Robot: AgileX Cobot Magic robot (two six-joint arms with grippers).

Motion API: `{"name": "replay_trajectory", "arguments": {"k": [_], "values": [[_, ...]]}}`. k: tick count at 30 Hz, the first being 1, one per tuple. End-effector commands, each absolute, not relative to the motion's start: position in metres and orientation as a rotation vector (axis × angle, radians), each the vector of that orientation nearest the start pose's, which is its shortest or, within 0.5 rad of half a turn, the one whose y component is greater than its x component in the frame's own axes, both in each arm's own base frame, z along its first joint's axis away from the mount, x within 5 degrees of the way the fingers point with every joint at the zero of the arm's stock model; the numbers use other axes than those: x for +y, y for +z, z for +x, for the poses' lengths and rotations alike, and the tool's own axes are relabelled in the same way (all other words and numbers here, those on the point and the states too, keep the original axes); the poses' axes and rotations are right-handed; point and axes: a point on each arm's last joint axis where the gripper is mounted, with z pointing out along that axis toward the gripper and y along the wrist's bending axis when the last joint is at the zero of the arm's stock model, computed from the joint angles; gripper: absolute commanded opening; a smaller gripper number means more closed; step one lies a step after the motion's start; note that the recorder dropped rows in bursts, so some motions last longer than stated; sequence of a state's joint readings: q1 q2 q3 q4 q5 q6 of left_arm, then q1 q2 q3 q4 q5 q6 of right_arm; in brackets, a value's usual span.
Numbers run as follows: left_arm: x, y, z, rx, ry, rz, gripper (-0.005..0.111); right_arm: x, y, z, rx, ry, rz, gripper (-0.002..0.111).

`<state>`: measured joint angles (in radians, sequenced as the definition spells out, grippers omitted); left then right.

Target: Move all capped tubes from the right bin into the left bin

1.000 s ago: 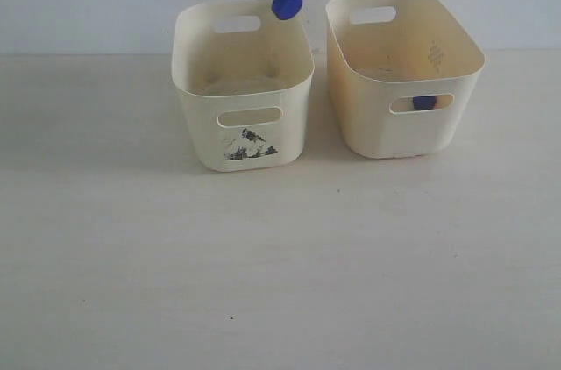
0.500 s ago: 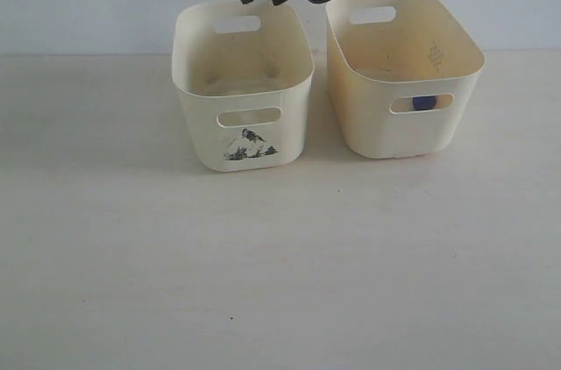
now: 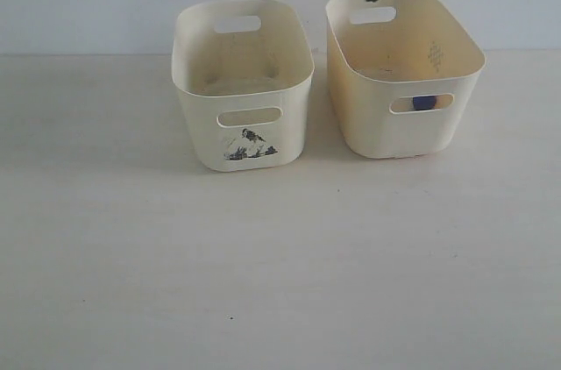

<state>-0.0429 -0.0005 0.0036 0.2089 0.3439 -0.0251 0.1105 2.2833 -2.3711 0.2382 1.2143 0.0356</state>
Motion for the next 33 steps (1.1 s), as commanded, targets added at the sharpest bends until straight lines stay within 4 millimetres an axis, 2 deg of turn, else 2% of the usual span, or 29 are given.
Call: {"name": "replay_trajectory", "arguments": {"k": [1, 5, 7, 13, 16, 33], "values": [[0.004, 0.183, 0.054, 1.813, 0.144, 0.137, 0.004, 0.049, 0.303, 0.501, 2.589, 0.191, 0.016, 0.001], [0.004, 0.183, 0.054, 1.813, 0.144, 0.137, 0.004, 0.046, 0.302, 0.504, 2.57, 0.145, 0.015, 0.001], [0.004, 0.183, 0.054, 1.813, 0.144, 0.137, 0.004, 0.046, 0.295, 0.507, 2.575, 0.144, 0.027, 0.001], [0.004, 0.183, 0.054, 1.813, 0.144, 0.137, 0.004, 0.046, 0.254, 0.516, 2.689, 0.137, 0.041, 0.001], [0.004, 0.183, 0.054, 1.813, 0.144, 0.137, 0.004, 0.048, 0.24, 0.517, 2.734, 0.154, 0.045, 0.001], [0.004, 0.183, 0.054, 1.813, 0.144, 0.137, 0.004, 0.054, 0.201, 0.526, 2.793, 0.235, 0.059, 0.001]]}}
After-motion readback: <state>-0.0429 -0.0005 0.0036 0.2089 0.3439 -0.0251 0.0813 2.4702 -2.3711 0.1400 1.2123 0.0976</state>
